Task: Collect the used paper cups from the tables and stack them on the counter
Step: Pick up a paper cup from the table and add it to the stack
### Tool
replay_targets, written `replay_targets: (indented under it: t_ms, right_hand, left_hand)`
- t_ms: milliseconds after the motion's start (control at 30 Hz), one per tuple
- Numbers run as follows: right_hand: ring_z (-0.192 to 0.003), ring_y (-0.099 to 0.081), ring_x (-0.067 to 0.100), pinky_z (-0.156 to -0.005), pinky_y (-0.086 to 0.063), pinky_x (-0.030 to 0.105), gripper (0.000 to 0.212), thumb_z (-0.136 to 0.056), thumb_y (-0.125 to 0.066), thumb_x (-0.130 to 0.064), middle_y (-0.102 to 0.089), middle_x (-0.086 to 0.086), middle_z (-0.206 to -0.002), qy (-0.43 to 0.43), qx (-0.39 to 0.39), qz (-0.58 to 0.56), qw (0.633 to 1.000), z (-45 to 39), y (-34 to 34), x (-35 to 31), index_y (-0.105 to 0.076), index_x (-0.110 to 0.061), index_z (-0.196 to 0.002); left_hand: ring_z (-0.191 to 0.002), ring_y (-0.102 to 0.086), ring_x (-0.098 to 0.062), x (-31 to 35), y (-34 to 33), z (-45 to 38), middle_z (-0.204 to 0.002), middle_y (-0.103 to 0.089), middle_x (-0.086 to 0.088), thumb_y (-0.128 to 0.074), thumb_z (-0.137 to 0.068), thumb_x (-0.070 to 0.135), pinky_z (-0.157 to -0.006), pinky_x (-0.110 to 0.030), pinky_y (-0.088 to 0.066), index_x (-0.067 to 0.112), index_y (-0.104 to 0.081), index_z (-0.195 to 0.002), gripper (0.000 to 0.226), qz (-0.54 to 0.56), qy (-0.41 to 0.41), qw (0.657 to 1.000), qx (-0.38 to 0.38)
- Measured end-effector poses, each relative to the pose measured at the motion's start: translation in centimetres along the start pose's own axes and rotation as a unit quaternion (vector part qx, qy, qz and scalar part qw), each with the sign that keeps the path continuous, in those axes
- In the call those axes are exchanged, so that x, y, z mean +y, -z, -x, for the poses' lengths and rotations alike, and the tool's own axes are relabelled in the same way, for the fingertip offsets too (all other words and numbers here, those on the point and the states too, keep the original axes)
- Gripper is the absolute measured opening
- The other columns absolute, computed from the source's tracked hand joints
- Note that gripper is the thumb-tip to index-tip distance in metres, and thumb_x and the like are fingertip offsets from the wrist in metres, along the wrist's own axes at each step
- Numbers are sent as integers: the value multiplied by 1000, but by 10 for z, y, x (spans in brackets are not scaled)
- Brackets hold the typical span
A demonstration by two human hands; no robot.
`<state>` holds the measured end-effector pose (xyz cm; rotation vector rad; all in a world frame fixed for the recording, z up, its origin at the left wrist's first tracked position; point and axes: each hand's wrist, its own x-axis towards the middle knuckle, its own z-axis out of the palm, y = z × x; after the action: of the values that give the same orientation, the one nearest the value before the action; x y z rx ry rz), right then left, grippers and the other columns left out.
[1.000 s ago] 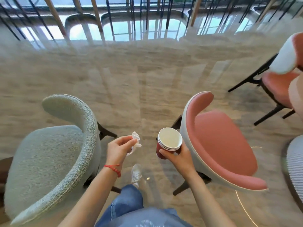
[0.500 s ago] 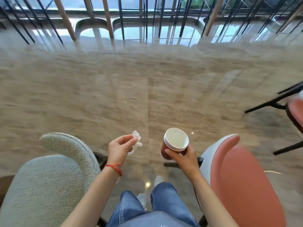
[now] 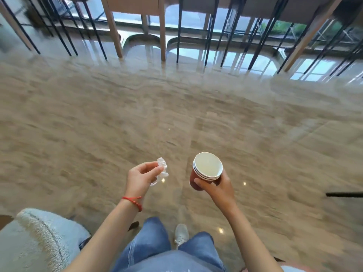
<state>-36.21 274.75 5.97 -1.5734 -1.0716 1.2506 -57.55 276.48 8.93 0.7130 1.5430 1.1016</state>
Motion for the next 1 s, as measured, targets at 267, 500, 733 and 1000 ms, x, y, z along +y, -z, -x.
replay_targets:
  t_ms: [267, 500, 733, 1000]
  right_hand:
    - [-96, -64, 0, -86, -51, 32, 62, -46, -81, -45, -68, -24, -100, 6, -60, 32, 998, -130, -42, -40, -57, -46, -103]
    - [-103, -63, 10, -91, -50, 36, 61, -52, -84, -35, -69, -11, -103, 17, -97, 29, 995, -251, -116, -88, -57, -36, -107]
    - [-101, -63, 12, -91, -50, 36, 58, -64, -84, -7, -69, -6, -102, 42, -158, 47, 985, -337, -179, -132, -55, -29, -110]
    - [-103, -62, 17, -88, -50, 31, 60, -60, -85, -15, -68, -2, -104, 65, -304, 76, 947, -420, -253, -167, -57, -22, -112]
  left_hand:
    - [-40, -45, 2, 36, -9, -113, -50, -64, 12, -77, -70, 5, -43, -10, -39, 13, -70, -72, 11, 39, 17, 998, 47]
    - [-40, -44, 1, 91, 15, -236, -49, -62, 13, -76, -71, 6, -44, -9, -39, 16, -70, -71, 11, 56, 1, 995, 85]
    - [-52, -52, -5, 135, 43, -314, -56, -67, 11, -76, -72, 6, -54, -15, -43, 16, -71, -72, 11, 92, 3, 986, 136]
    - [-47, -58, 2, 156, 74, -363, -54, -68, 10, -71, -75, -1, -45, -10, -44, 11, -69, -71, 13, 176, -5, 946, 273]
